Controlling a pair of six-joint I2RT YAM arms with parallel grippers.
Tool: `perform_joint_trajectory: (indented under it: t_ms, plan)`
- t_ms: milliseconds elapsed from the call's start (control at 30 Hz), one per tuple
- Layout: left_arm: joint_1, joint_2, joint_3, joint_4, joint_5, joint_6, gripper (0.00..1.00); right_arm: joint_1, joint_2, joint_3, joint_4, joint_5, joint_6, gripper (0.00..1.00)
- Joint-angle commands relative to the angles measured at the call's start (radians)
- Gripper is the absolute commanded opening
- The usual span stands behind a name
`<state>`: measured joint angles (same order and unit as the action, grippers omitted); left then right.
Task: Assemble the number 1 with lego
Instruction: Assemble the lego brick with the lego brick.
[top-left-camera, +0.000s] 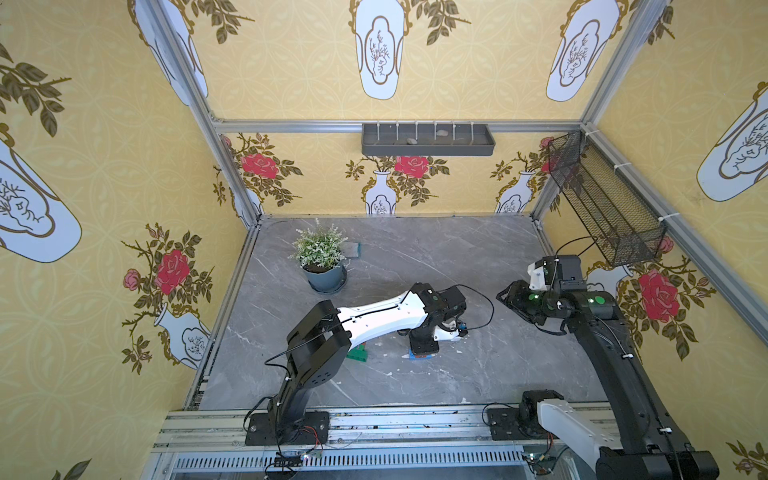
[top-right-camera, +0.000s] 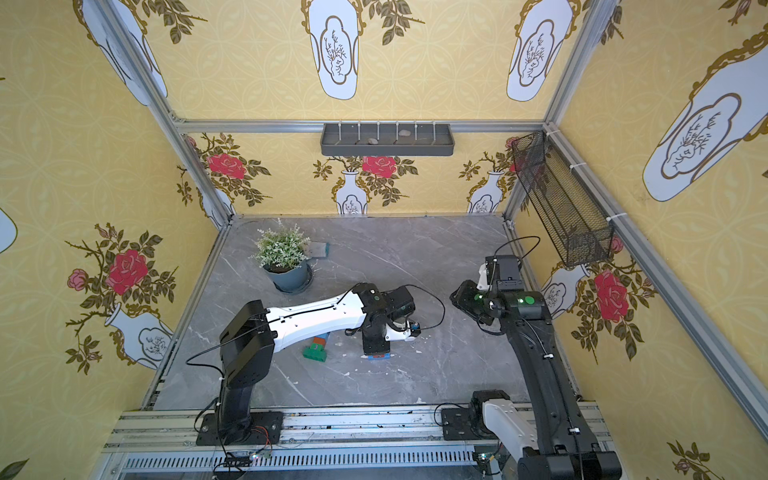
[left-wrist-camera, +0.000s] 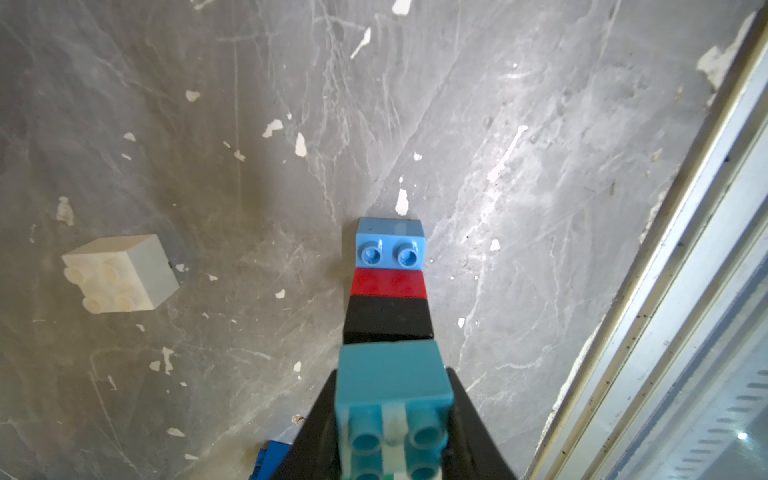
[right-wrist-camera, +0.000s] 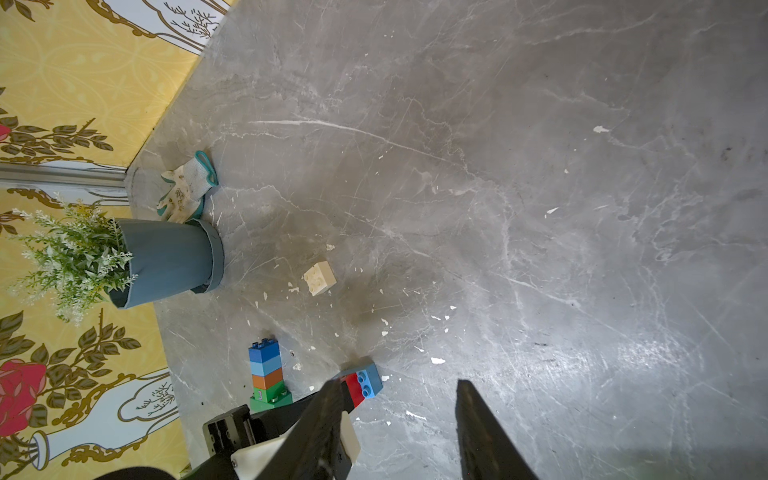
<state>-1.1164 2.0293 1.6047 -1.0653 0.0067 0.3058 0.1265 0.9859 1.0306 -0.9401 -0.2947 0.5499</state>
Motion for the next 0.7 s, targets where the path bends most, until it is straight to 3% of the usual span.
perform_joint_trajectory:
  t_ms: [0, 667]
  plan:
    - [0.003, 0.075, -0.044, -0.065, -0.017, -0.013, 0.02, 0.001, 0.0, 0.001, 0.01, 0.005, -0.006, 0.47]
    - [0.004, 0.085, -0.044, -0.029, -0.001, -0.051, 0.01, 0.001, -0.001, 0.003, 0.025, -0.012, 0.005, 0.47]
